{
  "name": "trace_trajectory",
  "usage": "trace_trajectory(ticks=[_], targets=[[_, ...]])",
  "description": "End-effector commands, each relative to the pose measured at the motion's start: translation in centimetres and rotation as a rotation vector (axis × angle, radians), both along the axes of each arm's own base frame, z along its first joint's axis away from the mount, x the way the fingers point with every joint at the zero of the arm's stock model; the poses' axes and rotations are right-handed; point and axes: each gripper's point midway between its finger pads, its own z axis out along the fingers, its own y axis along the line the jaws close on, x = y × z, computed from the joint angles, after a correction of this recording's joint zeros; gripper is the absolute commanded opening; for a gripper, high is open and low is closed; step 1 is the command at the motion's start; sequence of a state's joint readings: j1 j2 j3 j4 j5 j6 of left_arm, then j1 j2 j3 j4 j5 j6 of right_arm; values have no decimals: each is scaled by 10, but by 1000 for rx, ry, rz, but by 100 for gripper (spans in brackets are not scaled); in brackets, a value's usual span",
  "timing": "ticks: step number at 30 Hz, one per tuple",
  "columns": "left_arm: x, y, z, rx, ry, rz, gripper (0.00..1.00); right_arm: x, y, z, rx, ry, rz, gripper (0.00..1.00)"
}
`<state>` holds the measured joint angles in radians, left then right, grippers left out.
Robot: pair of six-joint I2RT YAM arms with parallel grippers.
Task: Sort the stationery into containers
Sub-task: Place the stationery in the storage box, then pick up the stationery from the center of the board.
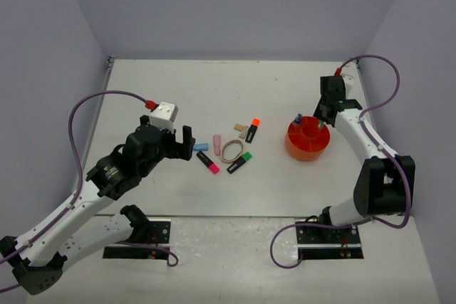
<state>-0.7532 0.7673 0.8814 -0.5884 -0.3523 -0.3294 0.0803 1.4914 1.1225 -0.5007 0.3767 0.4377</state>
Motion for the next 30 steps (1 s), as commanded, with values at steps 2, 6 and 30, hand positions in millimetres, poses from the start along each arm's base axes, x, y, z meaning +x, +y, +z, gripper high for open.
trace_trajectory(ticks=[2, 6, 30], targets=[[5, -2, 6, -12, -32, 2, 100, 3, 5, 12, 20, -56, -10, 36], [5, -2, 6, -9, -30, 4, 100, 1, 5, 9, 17, -49, -11, 40], [35, -15, -47, -37, 257, 342, 100, -33, 74, 158, 189, -325, 278, 50]])
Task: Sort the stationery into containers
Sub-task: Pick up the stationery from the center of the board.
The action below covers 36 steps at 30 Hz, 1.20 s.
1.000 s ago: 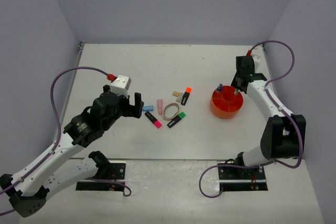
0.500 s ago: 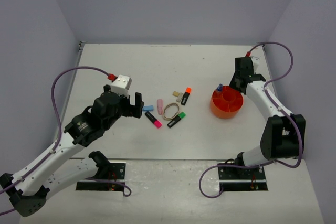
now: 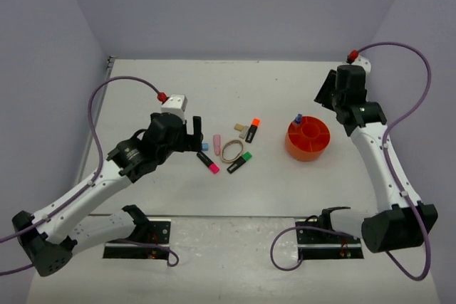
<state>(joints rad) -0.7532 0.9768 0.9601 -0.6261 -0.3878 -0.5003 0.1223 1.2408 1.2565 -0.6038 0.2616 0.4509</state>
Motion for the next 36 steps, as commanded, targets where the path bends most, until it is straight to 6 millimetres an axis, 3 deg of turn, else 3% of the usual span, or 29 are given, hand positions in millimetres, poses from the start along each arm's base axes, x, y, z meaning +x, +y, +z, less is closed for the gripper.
trace_trajectory(ticks=[1, 4, 8, 13, 21, 26, 32, 36], targets=[[19, 2, -31, -16, 137, 281, 100, -24, 51, 35, 53, -50, 205, 51], [30, -5, -47, -53, 194, 377, 100, -35, 75, 35, 40, -34, 295, 52], [47, -4, -84, -95, 322, 513, 99, -56, 111, 31, 71, -16, 449, 53], [66, -6, -118, -160, 408, 662, 95, -67, 121, 32, 97, -43, 520, 57], [69, -15, -176, -146, 547, 801, 84, -82, 141, 41, 171, -73, 630, 58], [66, -13, -193, -115, 578, 828, 76, -88, 144, 45, 180, -87, 651, 58], [78, -8, -201, -115, 543, 825, 70, -92, 148, 49, 194, -102, 671, 58], [84, -10, -208, -114, 545, 800, 58, -92, 149, 49, 195, -104, 675, 58]])
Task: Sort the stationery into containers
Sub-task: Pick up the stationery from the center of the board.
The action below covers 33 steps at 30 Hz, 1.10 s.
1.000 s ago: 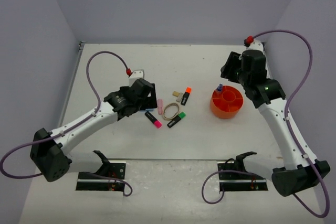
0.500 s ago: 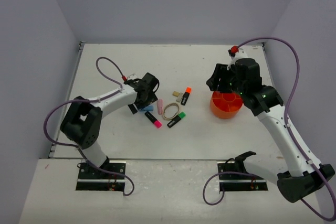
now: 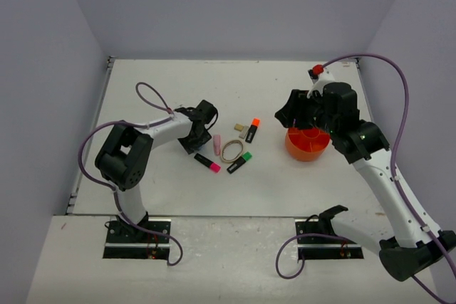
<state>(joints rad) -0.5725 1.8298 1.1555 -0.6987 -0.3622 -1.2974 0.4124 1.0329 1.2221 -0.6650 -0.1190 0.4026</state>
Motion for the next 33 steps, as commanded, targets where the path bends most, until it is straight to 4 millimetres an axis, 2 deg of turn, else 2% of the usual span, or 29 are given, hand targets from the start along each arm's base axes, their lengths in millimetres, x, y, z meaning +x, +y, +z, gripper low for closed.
trace_trajectory(ticks=[1, 4, 5, 10, 13, 15, 17, 21, 26, 28, 31, 33], targets=[[22, -4, -10, -18, -49, 6, 51, -2, 6, 9, 22, -39, 32, 58], [27, -5, -11, -30, -58, -8, 29, -2, 5, 10, 21, -41, 29, 58], [27, -5, -11, -32, -60, -9, 27, -2, 5, 10, 21, -41, 30, 59], [35, -2, -5, -32, -92, -53, 2, -2, 7, 10, 25, -43, 36, 59], [47, -6, 13, -44, -175, -128, 0, -4, 15, 10, 47, -39, 74, 59], [55, -10, 43, -76, -287, -175, 0, -6, 21, 12, 69, -40, 104, 59], [57, -11, 62, -93, -361, -217, 0, -6, 24, 13, 82, -36, 119, 59], [51, -4, 92, -89, -458, -271, 0, -6, 29, 15, 105, -37, 136, 59], [36, -6, 112, -135, -510, -334, 0, -3, 43, 15, 146, -12, 181, 59], [31, -16, 120, -180, -546, -381, 0, -3, 49, 15, 167, -2, 208, 59], [9, -49, 154, -280, -701, -556, 0, -11, 76, 25, 288, 34, 333, 59], [0, -66, 188, -337, -841, -643, 0, -12, 91, 25, 360, 86, 382, 60]])
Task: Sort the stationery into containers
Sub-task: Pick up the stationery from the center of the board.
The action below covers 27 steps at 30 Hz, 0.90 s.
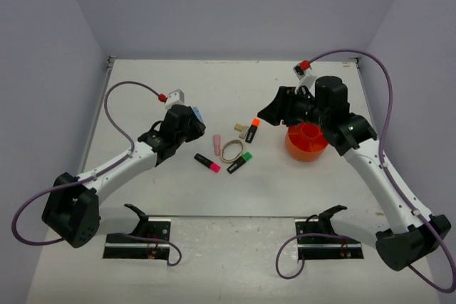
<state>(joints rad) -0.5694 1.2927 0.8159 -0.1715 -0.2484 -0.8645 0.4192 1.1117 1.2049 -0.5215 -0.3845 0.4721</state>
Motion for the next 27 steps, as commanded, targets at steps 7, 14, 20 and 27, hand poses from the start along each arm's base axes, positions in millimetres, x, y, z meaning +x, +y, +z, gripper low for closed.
trace_trajectory(ticks=[7, 14, 20, 27], targets=[[-75, -82, 128, -348, -557, -548, 0, 0, 82, 2, 250, 162, 217, 73], [-95, -95, 141, -400, -602, -664, 0, 7, 113, -8, 225, 197, 235, 70], [-98, -100, 141, -394, -598, -708, 0, 7, 119, -5, 211, 179, 248, 38], [-81, -92, 127, -289, -532, -628, 66, 18, 97, -11, 116, 100, 158, 0]])
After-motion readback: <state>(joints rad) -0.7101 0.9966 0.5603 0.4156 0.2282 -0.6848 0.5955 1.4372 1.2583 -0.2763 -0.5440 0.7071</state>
